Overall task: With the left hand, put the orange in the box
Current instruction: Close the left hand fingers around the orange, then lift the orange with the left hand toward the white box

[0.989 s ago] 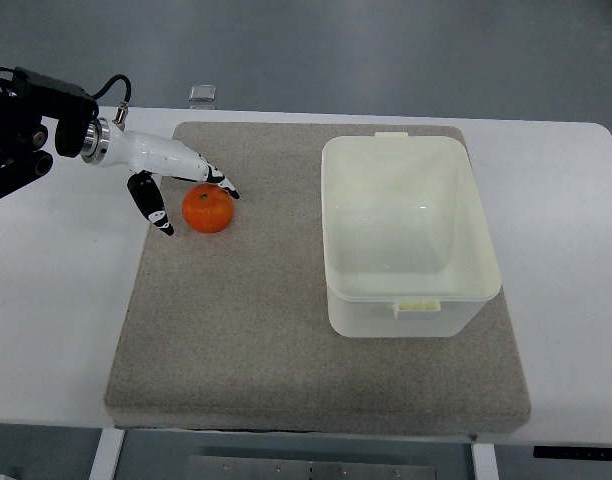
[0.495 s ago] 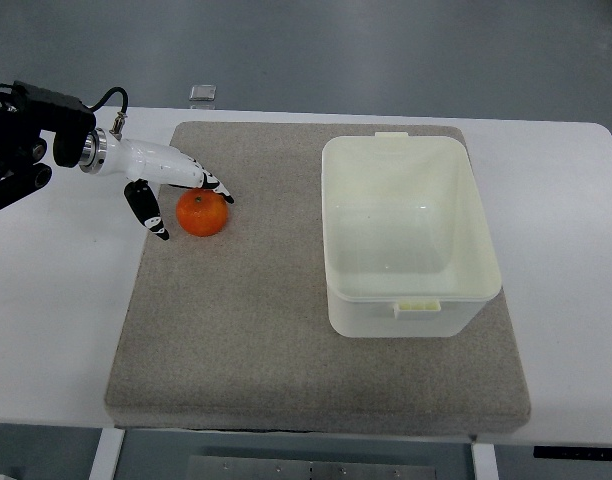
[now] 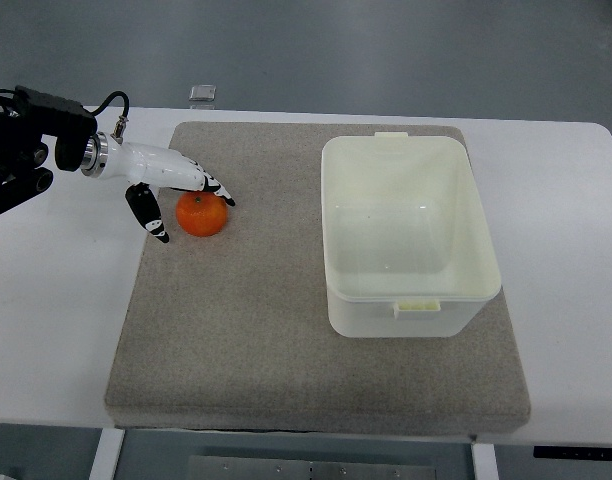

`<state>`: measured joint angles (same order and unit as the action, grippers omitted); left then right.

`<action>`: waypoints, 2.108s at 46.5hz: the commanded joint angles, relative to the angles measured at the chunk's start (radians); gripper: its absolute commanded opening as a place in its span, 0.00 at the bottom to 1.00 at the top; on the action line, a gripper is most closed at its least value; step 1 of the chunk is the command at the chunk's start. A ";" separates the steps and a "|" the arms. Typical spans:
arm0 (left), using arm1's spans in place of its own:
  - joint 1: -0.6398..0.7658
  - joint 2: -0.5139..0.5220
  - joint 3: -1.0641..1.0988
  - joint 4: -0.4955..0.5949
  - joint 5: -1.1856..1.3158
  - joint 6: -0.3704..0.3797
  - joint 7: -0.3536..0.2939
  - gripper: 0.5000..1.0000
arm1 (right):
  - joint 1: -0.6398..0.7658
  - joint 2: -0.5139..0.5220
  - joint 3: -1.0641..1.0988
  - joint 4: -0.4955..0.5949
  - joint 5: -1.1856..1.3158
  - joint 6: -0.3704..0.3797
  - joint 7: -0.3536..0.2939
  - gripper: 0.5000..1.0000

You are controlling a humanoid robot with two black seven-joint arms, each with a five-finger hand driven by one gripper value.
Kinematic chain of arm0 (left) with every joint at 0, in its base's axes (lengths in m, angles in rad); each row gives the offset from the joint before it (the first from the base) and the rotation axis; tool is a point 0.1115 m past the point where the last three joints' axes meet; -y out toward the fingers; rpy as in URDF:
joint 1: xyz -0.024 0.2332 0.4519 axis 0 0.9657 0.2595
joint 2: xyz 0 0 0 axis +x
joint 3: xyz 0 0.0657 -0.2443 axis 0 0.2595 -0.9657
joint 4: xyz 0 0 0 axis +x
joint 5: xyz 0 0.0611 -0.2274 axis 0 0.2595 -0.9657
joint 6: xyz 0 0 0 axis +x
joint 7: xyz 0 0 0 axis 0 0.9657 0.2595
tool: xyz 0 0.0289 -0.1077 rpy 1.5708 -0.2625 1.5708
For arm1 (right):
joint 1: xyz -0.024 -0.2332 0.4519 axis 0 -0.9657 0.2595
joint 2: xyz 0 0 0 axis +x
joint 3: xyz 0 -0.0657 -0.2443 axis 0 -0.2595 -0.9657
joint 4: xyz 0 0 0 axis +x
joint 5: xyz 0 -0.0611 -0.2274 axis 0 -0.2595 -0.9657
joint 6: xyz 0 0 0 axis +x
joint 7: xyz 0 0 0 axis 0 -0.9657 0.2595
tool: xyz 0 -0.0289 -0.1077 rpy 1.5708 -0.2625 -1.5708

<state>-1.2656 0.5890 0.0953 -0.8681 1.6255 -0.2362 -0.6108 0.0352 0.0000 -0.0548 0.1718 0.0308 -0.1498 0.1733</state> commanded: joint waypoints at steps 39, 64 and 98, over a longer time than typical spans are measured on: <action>-0.011 -0.011 0.000 0.000 0.002 0.000 0.000 0.00 | 0.000 0.000 0.000 0.000 0.000 -0.001 0.000 0.85; -0.011 -0.018 -0.019 0.037 -0.081 0.003 0.000 0.00 | 0.000 0.000 0.000 0.000 0.000 0.001 0.000 0.85; -0.161 -0.063 -0.019 0.069 -0.110 0.031 0.000 0.00 | 0.000 0.000 0.000 0.000 0.000 0.001 0.000 0.85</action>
<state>-1.4215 0.5387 0.0767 -0.7997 1.5183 -0.2077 -0.6108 0.0353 0.0000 -0.0548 0.1718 0.0312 -0.1494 0.1733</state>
